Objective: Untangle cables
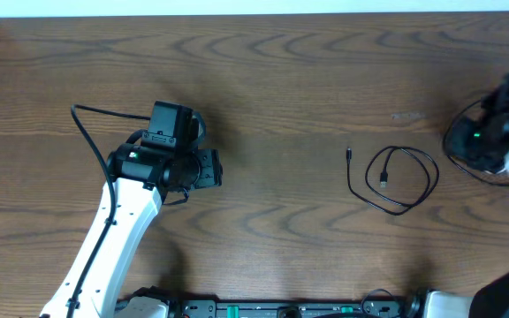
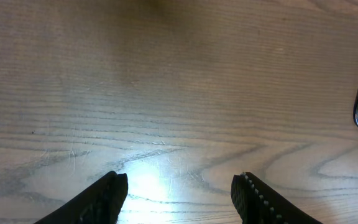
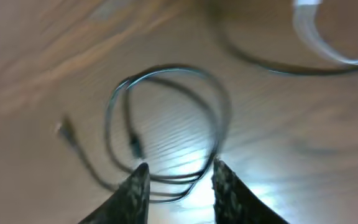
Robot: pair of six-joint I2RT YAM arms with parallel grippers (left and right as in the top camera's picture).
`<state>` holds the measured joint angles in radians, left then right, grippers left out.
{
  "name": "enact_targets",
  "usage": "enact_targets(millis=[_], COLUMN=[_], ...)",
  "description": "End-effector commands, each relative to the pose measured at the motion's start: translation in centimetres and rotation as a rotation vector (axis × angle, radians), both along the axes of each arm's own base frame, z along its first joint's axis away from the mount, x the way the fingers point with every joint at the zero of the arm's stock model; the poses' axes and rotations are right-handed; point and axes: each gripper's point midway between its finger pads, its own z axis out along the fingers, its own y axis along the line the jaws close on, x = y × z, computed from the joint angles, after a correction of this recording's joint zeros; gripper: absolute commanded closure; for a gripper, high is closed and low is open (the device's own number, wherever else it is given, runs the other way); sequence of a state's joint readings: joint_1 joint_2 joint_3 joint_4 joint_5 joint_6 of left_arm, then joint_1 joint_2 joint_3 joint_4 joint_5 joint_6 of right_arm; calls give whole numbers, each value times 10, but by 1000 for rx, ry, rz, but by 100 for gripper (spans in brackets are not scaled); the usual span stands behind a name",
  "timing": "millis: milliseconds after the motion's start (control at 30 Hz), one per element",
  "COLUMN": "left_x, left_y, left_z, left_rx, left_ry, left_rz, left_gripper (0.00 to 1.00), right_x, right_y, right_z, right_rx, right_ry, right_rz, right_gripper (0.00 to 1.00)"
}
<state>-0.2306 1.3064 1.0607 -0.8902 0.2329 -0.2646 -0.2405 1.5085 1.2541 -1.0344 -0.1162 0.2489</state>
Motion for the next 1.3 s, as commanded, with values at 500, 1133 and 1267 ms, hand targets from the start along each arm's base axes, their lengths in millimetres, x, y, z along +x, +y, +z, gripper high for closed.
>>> enact_targets(millis=[500, 1133, 1267], left_x=[-3, -3, -3], left_y=[2, 2, 2], left_z=[-5, -5, -5], left_rx=[14, 14, 14], left_ry=[11, 11, 12], left_rz=[-3, -3, -3], left_gripper=[41, 41, 41], right_x=[-17, -16, -8], right_y=[102, 97, 97], right_z=[-125, -123, -104], right_rx=[15, -17, -25], right_ry=[353, 372, 303], right_rz=[379, 352, 359], right_gripper=[60, 61, 59])
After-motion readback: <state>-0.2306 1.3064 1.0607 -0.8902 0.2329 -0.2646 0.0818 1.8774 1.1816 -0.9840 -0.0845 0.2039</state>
